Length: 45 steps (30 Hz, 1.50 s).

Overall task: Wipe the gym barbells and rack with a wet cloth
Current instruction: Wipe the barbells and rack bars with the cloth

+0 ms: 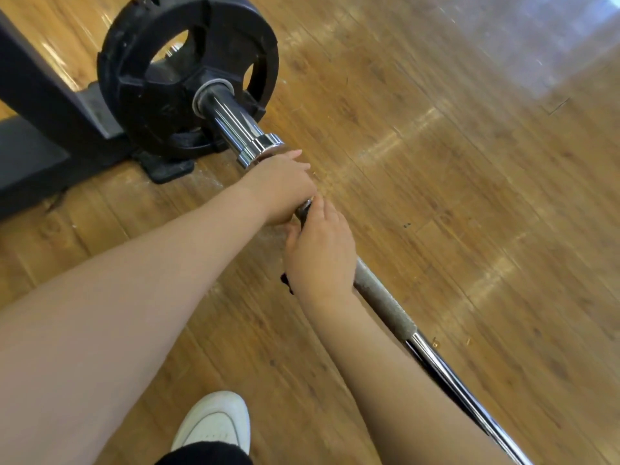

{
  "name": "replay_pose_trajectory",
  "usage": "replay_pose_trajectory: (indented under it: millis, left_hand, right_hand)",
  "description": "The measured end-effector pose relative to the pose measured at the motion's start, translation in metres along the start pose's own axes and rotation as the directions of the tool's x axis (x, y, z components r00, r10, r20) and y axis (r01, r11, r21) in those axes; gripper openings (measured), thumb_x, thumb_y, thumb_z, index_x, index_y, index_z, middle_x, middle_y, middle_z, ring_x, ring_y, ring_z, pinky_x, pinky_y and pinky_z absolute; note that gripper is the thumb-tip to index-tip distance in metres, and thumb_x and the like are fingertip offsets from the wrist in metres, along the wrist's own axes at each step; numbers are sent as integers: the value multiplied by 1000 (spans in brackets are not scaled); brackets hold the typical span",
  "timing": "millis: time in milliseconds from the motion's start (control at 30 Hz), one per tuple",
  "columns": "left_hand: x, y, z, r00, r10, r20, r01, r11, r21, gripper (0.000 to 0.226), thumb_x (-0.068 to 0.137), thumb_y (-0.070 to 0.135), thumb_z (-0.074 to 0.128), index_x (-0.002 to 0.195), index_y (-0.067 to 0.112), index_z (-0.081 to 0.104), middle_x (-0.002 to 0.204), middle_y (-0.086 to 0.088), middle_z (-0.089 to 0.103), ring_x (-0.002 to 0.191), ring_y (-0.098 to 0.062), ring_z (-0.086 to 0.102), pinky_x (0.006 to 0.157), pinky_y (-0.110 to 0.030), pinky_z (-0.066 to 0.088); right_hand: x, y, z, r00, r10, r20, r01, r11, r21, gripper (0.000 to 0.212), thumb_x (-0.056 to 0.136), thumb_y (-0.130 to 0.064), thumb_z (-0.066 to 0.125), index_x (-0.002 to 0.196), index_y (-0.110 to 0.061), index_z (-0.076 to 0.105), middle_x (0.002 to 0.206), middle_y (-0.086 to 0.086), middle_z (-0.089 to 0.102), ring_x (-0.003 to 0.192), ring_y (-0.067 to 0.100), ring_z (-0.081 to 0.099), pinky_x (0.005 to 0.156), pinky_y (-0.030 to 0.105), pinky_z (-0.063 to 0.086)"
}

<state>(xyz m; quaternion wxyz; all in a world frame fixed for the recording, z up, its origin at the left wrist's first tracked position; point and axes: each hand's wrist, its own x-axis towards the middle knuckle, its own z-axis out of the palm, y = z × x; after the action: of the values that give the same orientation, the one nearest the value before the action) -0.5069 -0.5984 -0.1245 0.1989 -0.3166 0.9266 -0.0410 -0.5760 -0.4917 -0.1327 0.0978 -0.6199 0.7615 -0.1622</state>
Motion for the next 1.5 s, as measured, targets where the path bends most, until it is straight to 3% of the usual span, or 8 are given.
replay_pose_trajectory:
  millis: [200,367,500,700,900,1033,1267,1500]
  left_hand:
    - [-3,0,2,1000,-10,-21,10,1000,1,36,91,12,50,127,16,54,140,2,49,141,-15,25,117,-35,5]
    - [-7,3,1,998,-54,-35,53,998,-34,40,91,9,49,130,18,52,144,2,45,142,-15,25,117,-36,3]
    - [-8,8,1,993,-103,-51,102,994,-25,41,93,10,49,133,16,50,148,0,40,143,-18,21,117,-38,4]
    - [-10,11,0,989,-130,-70,125,990,-65,39,99,16,39,138,16,43,152,-3,33,145,-21,15,117,-39,4]
    - [-11,8,2,987,-132,-90,125,989,-84,42,96,11,44,138,15,44,152,-3,32,145,-21,14,117,-38,6]
    - [-12,10,3,985,-137,-108,128,988,-88,45,94,10,47,139,16,43,152,-2,32,145,-21,14,118,-38,7]
    - [-18,19,1,964,-228,-140,211,969,-129,50,95,9,42,144,12,32,156,-7,23,146,-24,8,117,-38,4]
    - [-34,37,22,895,-347,-281,269,921,-280,63,95,9,43,149,6,11,158,-12,6,146,-27,-4,116,-37,-3]
  right_hand:
    - [-31,39,-13,995,-90,41,94,987,-129,58,59,5,65,116,9,59,98,19,68,77,33,67,63,34,54]
    - [-90,88,-37,998,15,68,-4,986,-169,61,58,16,72,118,8,60,106,19,68,89,34,68,68,39,56]
    - [-79,66,-48,984,181,0,-180,982,52,45,87,3,55,131,-3,54,123,7,63,112,26,59,86,21,38]
    - [-4,0,-2,996,-85,19,85,996,-9,49,90,-1,44,139,4,39,141,22,44,131,35,41,110,41,31]
    - [-30,43,0,987,-156,-28,150,977,-153,44,75,-1,55,117,10,59,102,21,66,81,35,66,69,35,54]
    - [-70,79,-14,989,-137,-62,122,970,-209,59,64,10,74,120,10,57,107,23,65,89,36,66,74,40,55]
    - [-129,130,-38,985,-115,-125,89,977,-195,41,82,0,51,123,2,52,113,20,65,99,34,65,81,41,54]
    - [-69,58,-34,958,-64,-279,77,996,34,36,81,-4,55,114,6,62,112,19,66,102,31,64,85,34,51]
